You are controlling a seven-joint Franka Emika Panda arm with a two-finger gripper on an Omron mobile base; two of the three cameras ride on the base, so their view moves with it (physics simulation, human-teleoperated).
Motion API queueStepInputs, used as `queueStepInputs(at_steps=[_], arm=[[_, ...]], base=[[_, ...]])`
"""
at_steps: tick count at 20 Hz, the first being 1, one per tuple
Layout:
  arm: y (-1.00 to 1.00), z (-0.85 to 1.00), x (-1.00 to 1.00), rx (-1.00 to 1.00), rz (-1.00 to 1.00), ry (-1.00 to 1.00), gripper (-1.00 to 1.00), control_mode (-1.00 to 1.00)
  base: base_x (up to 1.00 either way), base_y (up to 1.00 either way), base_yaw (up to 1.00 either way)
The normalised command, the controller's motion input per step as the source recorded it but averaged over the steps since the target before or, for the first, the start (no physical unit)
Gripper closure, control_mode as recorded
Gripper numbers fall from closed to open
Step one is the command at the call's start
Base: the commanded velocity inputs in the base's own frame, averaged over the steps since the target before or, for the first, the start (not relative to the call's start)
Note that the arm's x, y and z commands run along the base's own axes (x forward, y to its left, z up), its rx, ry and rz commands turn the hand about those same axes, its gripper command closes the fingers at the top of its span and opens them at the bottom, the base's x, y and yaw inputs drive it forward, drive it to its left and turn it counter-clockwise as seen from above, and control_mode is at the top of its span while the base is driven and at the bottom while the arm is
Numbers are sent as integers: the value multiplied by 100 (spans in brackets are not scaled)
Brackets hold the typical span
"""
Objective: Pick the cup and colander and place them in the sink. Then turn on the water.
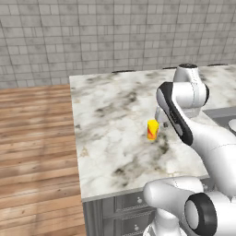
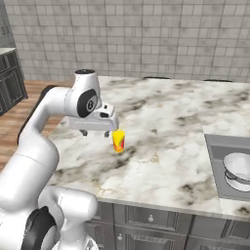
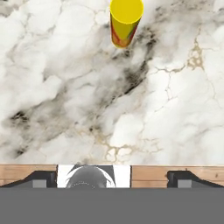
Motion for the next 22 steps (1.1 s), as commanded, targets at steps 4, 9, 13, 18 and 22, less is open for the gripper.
queueStepInputs(at_steps=[4,9,13,18,22], arm=[[-7,-22,77,0,0,0,-100,-100],[-14,-20,71,1,0,0,-100,-100],[-25,-12,45,7,0,0,-100,-100],[-16,-10,60,3,0,0,-100,-100],[0,-12,67,0,-3,0,-100,-100]], base=[[0,0,0],[0,0,0],[0,0,0],[0,0,0],[0,0,0]])
